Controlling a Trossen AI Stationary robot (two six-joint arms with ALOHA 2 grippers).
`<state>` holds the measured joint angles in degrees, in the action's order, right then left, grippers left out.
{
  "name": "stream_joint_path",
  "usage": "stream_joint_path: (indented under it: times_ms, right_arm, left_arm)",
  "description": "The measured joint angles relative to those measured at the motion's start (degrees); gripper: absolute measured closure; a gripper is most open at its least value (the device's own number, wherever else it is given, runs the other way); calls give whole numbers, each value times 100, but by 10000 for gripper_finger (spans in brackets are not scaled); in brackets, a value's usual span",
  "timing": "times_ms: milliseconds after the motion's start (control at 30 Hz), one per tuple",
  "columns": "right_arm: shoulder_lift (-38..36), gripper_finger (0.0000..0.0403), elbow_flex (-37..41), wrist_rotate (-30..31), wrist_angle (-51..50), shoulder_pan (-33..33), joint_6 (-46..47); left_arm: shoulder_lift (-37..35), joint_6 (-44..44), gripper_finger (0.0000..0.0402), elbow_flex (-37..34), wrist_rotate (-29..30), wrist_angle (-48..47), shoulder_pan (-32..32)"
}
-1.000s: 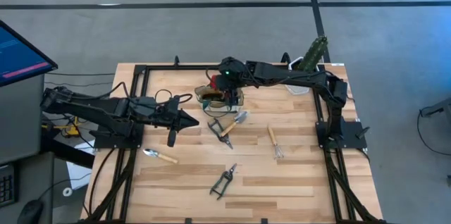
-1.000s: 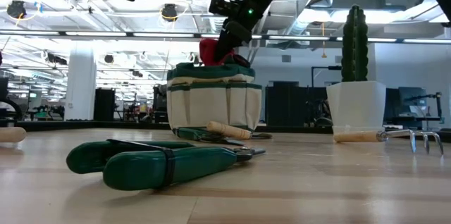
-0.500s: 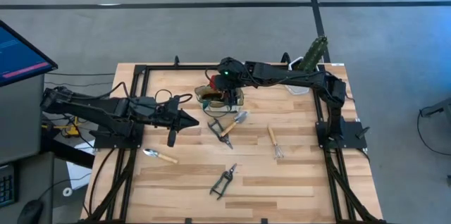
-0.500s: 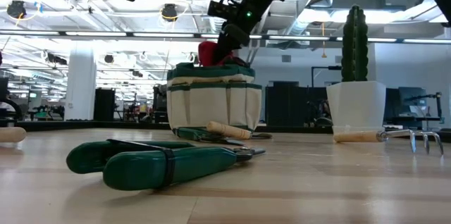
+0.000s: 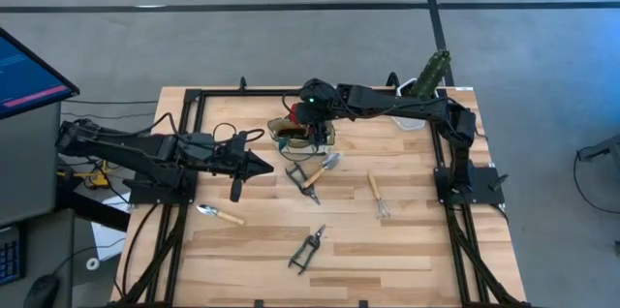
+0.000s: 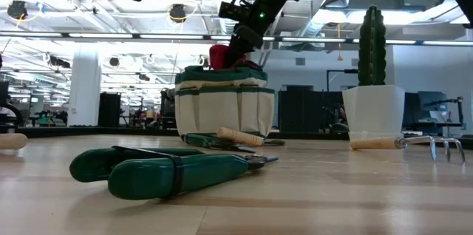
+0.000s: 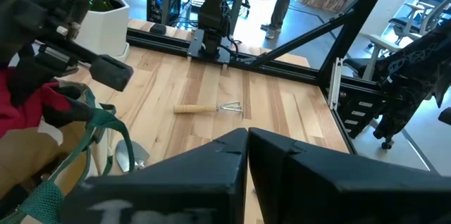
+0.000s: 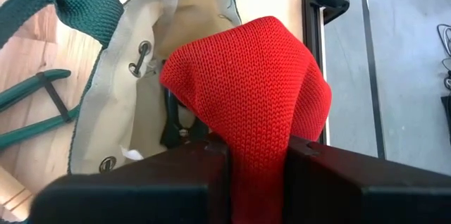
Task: Pick & Place Garden tools in Gardening bag
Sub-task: Put the red gloves into the brown gardening bag
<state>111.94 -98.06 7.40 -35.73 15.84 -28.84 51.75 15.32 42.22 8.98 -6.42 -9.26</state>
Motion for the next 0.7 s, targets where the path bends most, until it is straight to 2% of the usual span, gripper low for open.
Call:
stream_joint_path:
  times_ms: [467, 700]
  right_arm:
    - [0, 320, 0, -4, -7, -2, 220]
    - [0, 275, 0, -1, 15, -87, 135]
  left_arm:
    - [0, -1, 400, 0, -1, 1, 0]
    - [0, 1, 400, 0, -1, 0, 0]
